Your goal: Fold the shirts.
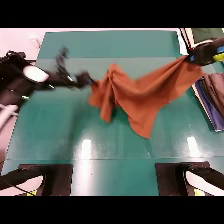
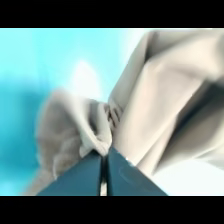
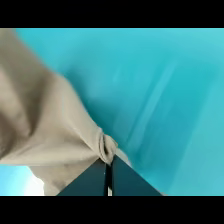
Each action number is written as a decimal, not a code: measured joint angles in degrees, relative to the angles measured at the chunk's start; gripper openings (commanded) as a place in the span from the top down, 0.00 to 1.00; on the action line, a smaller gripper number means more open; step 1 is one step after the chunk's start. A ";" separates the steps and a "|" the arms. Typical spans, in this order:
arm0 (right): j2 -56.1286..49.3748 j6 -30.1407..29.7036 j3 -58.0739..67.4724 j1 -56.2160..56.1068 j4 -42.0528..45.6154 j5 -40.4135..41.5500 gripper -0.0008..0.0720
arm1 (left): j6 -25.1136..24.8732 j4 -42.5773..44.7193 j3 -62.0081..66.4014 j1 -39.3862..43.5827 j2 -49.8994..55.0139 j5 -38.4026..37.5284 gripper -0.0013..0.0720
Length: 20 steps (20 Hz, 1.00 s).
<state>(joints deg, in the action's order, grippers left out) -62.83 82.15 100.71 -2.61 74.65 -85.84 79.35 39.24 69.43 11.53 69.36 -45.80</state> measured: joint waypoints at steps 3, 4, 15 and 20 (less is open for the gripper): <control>4.72 -0.09 4.72 2.67 -0.02 1.81 0.97 | -0.17 5.33 12.26 -5.64 -9.25 -1.70 0.95; 6.08 -0.13 6.75 3.65 -0.04 2.12 0.97 | -0.22 7.21 16.35 -6.64 -11.85 -2.14 0.95; 10.84 -0.17 19.71 13.68 -1.22 -0.59 0.97 | -0.26 23.87 47.76 -9.44 -21.44 -5.22 0.95; 2.58 -0.17 19.08 12.37 -3.17 -2.29 0.97 | 2.23 30.27 44.00 -9.51 -13.70 -9.14 0.95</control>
<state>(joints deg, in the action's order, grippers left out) -60.25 81.97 119.79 9.76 71.48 -88.14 81.58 69.52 113.43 2.02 55.66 -54.94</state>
